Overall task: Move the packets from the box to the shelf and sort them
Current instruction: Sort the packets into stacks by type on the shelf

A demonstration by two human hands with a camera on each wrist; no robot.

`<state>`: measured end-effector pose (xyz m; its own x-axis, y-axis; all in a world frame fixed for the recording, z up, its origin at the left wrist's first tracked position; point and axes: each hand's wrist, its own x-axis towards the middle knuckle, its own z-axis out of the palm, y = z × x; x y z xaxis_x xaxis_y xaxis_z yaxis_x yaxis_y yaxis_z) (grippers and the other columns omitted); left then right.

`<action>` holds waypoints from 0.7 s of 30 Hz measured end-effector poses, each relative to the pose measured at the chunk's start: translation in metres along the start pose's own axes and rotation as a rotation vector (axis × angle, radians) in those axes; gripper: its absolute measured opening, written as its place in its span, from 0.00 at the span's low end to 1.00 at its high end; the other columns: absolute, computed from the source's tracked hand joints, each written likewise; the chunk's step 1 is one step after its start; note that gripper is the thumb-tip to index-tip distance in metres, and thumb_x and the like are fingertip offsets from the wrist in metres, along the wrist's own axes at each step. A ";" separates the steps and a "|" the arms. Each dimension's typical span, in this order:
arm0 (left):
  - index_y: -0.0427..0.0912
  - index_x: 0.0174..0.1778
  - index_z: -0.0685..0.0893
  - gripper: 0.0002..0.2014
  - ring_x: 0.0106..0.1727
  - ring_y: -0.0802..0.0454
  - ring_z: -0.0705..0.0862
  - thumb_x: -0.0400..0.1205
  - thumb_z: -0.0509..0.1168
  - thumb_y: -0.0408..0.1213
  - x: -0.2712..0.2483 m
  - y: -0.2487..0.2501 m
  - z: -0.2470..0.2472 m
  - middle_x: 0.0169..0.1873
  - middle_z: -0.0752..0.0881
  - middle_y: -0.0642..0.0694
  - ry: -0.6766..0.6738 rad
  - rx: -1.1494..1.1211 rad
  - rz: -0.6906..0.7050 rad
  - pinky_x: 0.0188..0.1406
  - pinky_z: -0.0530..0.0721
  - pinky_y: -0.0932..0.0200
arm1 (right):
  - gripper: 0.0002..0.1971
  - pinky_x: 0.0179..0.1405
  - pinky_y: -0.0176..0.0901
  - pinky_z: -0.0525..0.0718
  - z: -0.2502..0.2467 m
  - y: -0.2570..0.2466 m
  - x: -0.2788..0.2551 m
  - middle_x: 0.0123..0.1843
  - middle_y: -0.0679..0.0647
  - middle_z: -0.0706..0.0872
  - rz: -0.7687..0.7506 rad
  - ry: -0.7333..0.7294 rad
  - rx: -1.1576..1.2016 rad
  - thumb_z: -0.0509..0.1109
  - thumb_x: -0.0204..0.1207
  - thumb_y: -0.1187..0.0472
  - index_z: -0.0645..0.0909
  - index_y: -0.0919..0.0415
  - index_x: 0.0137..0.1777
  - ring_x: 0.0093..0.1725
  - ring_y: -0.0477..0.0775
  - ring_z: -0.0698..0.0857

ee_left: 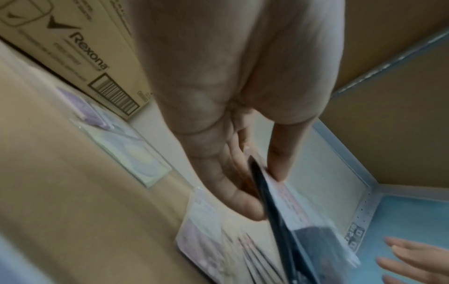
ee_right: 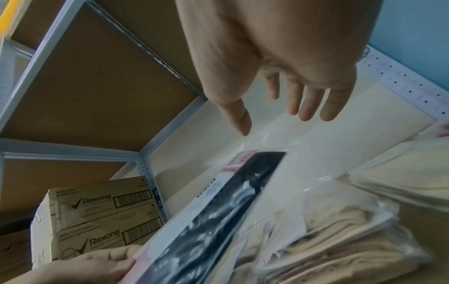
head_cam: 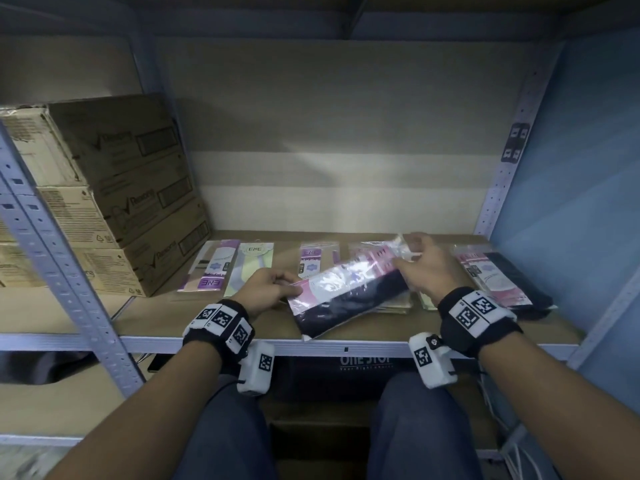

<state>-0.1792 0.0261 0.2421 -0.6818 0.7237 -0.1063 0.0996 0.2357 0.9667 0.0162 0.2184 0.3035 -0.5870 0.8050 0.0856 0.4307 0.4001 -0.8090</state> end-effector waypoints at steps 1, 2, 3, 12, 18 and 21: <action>0.38 0.40 0.82 0.06 0.37 0.45 0.85 0.76 0.70 0.24 -0.001 0.000 0.001 0.39 0.86 0.36 0.019 -0.050 -0.002 0.34 0.85 0.59 | 0.33 0.61 0.41 0.75 0.002 0.001 0.001 0.73 0.57 0.74 -0.004 0.061 0.036 0.73 0.75 0.62 0.63 0.56 0.78 0.66 0.56 0.76; 0.38 0.41 0.81 0.06 0.37 0.45 0.85 0.76 0.69 0.23 -0.002 0.000 0.003 0.39 0.86 0.36 0.037 -0.109 -0.004 0.33 0.87 0.58 | 0.34 0.64 0.45 0.74 0.006 0.002 0.002 0.74 0.57 0.73 -0.006 0.099 0.097 0.74 0.74 0.62 0.63 0.56 0.78 0.69 0.57 0.75; 0.37 0.42 0.79 0.06 0.38 0.43 0.86 0.77 0.68 0.22 -0.003 0.000 0.004 0.40 0.86 0.35 0.047 -0.175 -0.006 0.34 0.89 0.55 | 0.32 0.64 0.46 0.74 0.010 0.005 0.005 0.73 0.58 0.74 -0.002 0.114 0.146 0.74 0.74 0.62 0.65 0.56 0.76 0.69 0.58 0.76; 0.34 0.49 0.74 0.08 0.39 0.45 0.90 0.79 0.64 0.20 -0.006 0.004 0.031 0.44 0.86 0.34 0.107 -0.569 -0.005 0.43 0.91 0.50 | 0.13 0.51 0.57 0.89 0.060 0.010 -0.001 0.50 0.58 0.87 0.040 -0.223 0.348 0.73 0.74 0.64 0.80 0.61 0.58 0.46 0.61 0.89; 0.32 0.57 0.72 0.11 0.50 0.40 0.87 0.81 0.63 0.21 -0.010 0.001 0.044 0.51 0.84 0.32 0.111 -0.661 -0.026 0.43 0.91 0.52 | 0.19 0.47 0.57 0.88 0.074 0.010 -0.004 0.41 0.60 0.87 0.075 -0.246 0.504 0.75 0.71 0.72 0.77 0.67 0.61 0.33 0.54 0.87; 0.33 0.53 0.72 0.09 0.49 0.40 0.88 0.81 0.63 0.21 -0.011 -0.001 0.046 0.49 0.85 0.33 0.112 -0.625 -0.023 0.45 0.91 0.51 | 0.18 0.36 0.42 0.89 0.074 0.011 -0.005 0.41 0.59 0.87 0.070 -0.246 0.518 0.74 0.71 0.74 0.77 0.69 0.60 0.33 0.52 0.87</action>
<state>-0.1385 0.0476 0.2313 -0.7540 0.6426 -0.1360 -0.3348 -0.1979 0.9213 -0.0268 0.1868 0.2515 -0.7381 0.6714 -0.0664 0.1190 0.0327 -0.9924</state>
